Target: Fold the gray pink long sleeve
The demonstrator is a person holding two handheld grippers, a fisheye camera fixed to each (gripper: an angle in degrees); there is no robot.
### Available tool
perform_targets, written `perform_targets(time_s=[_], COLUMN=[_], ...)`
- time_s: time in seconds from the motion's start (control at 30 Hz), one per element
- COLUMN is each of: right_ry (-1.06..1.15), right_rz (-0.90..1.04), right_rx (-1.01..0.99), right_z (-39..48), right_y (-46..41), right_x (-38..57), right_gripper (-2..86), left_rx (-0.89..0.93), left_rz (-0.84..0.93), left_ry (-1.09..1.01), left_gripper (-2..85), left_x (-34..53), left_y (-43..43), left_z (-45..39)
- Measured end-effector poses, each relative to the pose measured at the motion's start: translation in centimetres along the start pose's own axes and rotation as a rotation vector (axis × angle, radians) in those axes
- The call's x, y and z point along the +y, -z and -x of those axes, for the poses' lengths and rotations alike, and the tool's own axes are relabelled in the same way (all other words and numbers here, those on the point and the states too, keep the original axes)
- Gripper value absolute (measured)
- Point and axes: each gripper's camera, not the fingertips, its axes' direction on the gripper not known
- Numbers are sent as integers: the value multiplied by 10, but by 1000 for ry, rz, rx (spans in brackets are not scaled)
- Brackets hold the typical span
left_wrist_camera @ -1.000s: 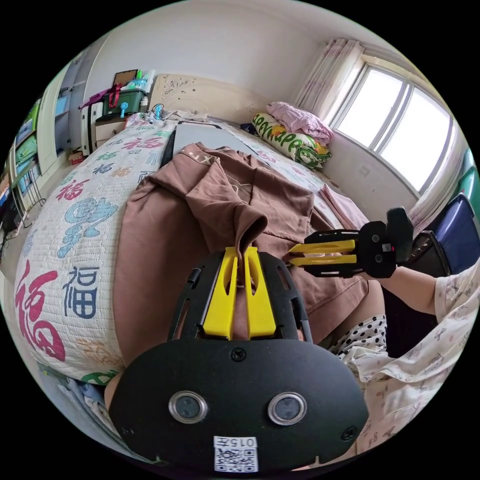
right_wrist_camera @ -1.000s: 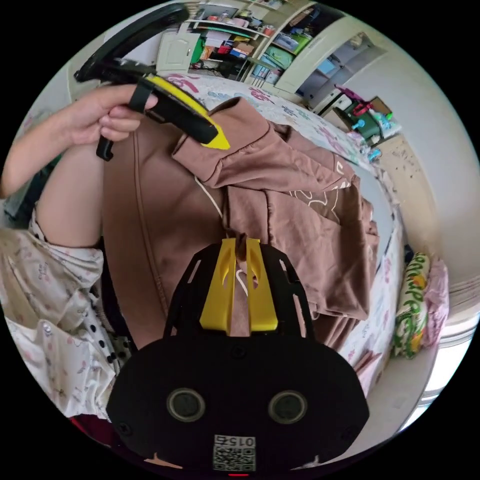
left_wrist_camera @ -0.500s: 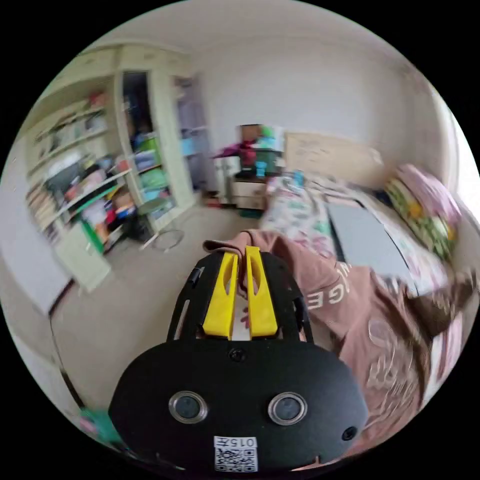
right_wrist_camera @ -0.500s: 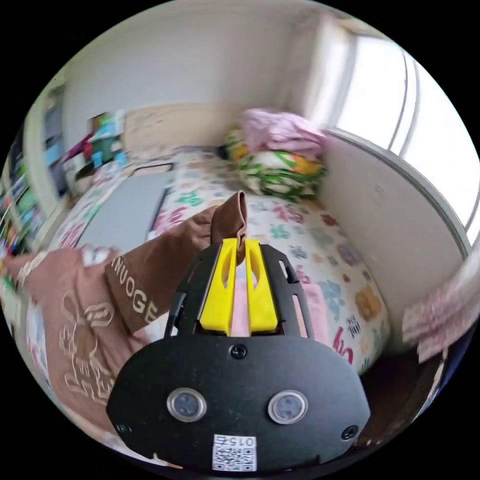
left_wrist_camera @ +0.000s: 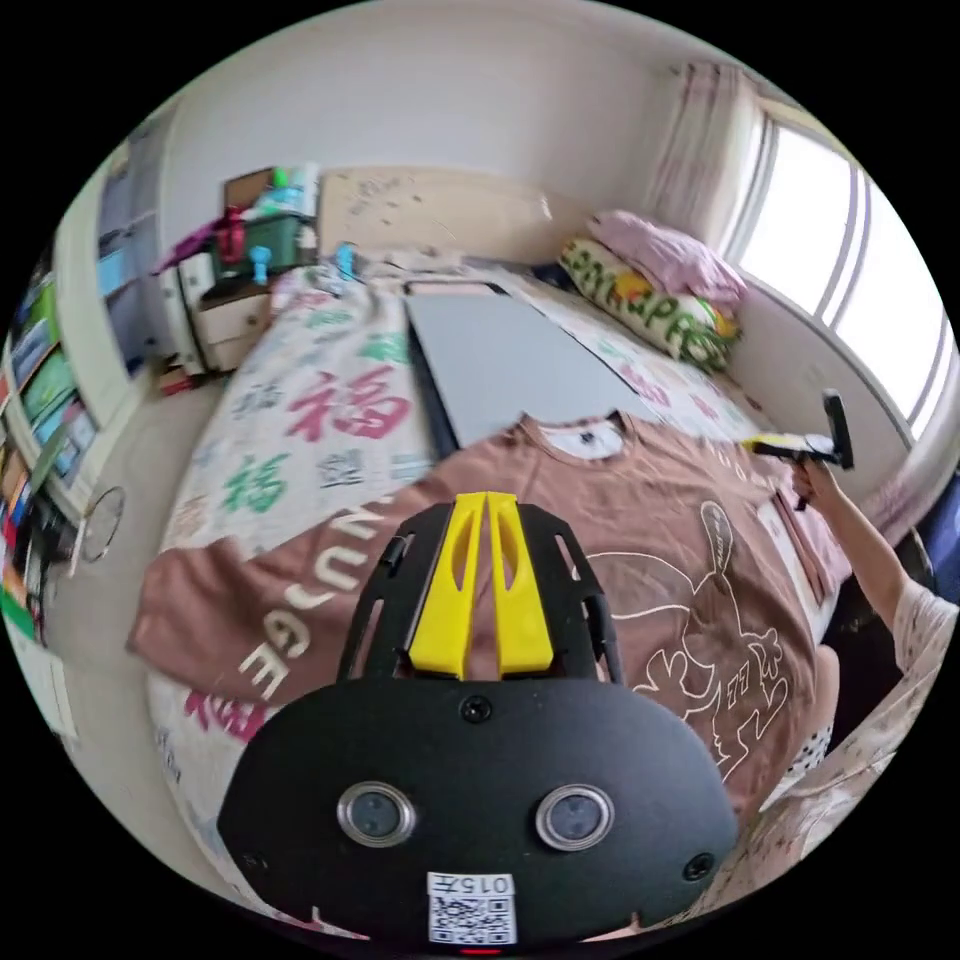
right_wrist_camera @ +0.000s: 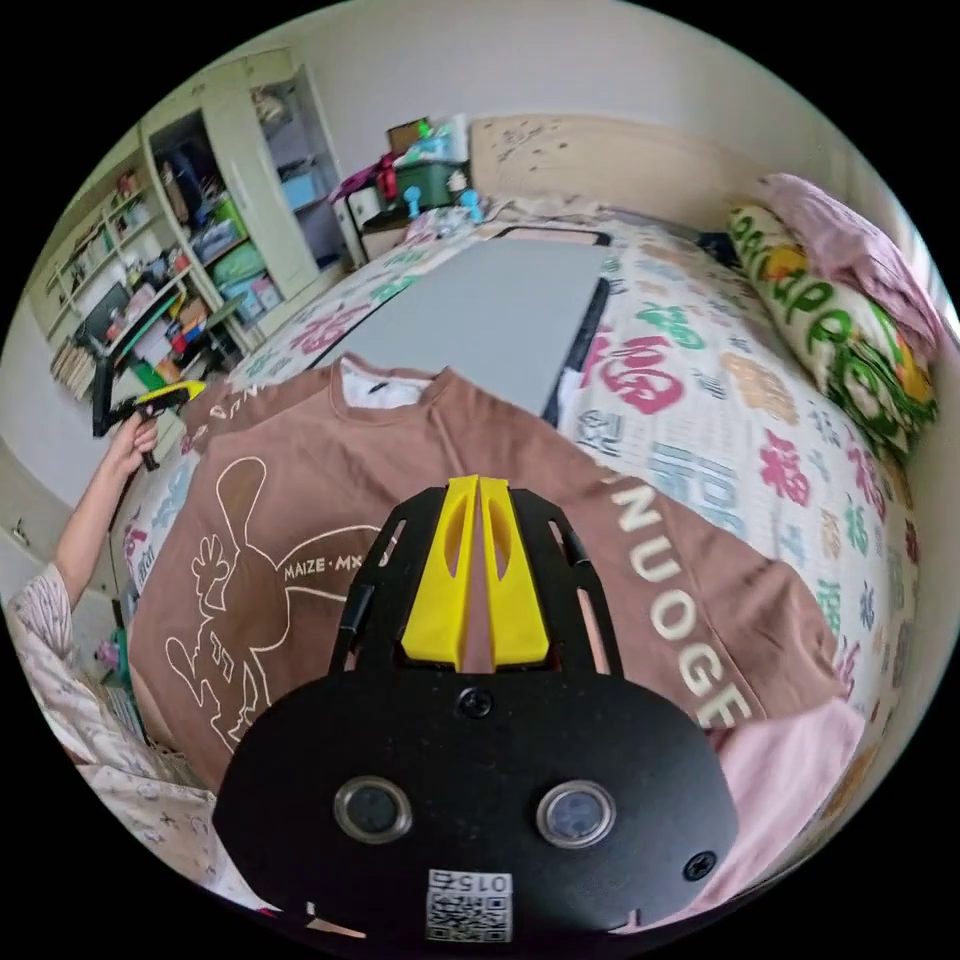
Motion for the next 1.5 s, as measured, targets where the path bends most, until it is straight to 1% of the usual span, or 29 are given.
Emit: perform_targets(time_s=[0.03, 0.1, 0.2, 0.27, 0.33, 0.5, 0.6, 0.63, 0.67, 0.73, 0.77, 0.8, 0.83, 0.87, 0.9, 0.93, 1.0, 1.03, 1.1, 1.2, 1.27, 1.3, 1.43, 1.47, 1.5], right_ry=[-10, -56, -82, -95, -104, -112, -120, -127, -140, -134, -131, -118, -109, -101, -110, -118, -171, -193, -283, -371, -413, -449, -520, -521, -522], right_rz=[9, 11, 65, 79, 67, 83, 120, 119, 76, -15, -60, -99, -116, -138, -138, -134, -96, -93, -68, -31, -12, 3, 44, 42, 34], right_rx=[3, 65, 120, 200, 218, 275, 271, 267, 246, 152, 64, -24, -64, -128, -168, -182, -217, -223, -236, -250, -260, -266, -318, -324, -313], right_z=[1, 0, -8, -15, -23, -37, -43, -45, -48, -53, -58, -62, -63, -65, -67, -67, -68, -68, -68, -67, -68, -70, -76, -75, -75], right_y=[-7, -25, -41, -44, -40, -19, 4, 12, 36, 83, 117, 152, 170, 205, 235, 248, 294, 304, 333, 353, 358, 359, 358, 361, 367], right_x=[-8, -35, -61, -73, -83, -114, -120, -118, -109, -86, -63, -34, -18, 19, 58, 77, 155, 174, 245, 305, 327, 337, 355, 357, 358], right_gripper=[-6, -9, -10, -10, -10, -10, -9, -8, -7, -2, 9, 24, 35, 47, 51, 52, 54, 54, 62, 78, 94, 106, 133, 135, 135], left_rx=[8, -57, -100, -108, -113, -200, -222, -231, -247, -206, -165, -121, -90, -21, 34, 52, 107, 116, 126, 104, 97, 122, 208, 217, 189], left_rz=[26, 88, 139, 124, 118, 117, 128, 122, 88, 33, 11, -2, -2, 1, 3, 6, 19, 18, 18, 61, 81, 103, 164, 180, 190], left_ry=[6, 50, 99, 99, 97, 72, 98, 96, 72, 13, -13, -8, -3, 12, 34, 53, 150, 182, 338, 481, 510, 516, 503, 508, 509], left_gripper=[9, 2, -2, -2, -3, -3, 1, 2, 6, 17, 27, 40, 48, 65, 72, 75, 82, 84, 100, 124, 128, 128, 128, 128, 126], left_x=[-10, -41, -63, -72, -81, -104, -103, -100, -91, -71, -50, -23, -7, 27, 66, 87, 176, 199, 289, 374, 405, 418, 434, 437, 440], left_y=[-18, -72, -114, -126, -134, -159, -162, -159, -147, -118, -94, -67, -54, -28, -2, 10, 54, 64, 89, 100, 99, 93, 67, 60, 58], left_z=[-1, -4, 0, 2, 5, -2, -4, -5, -10, -18, -21, -21, -20, -17, -14, -12, -8, -8, -9, -21, -32, -39, -58, -62, -65])
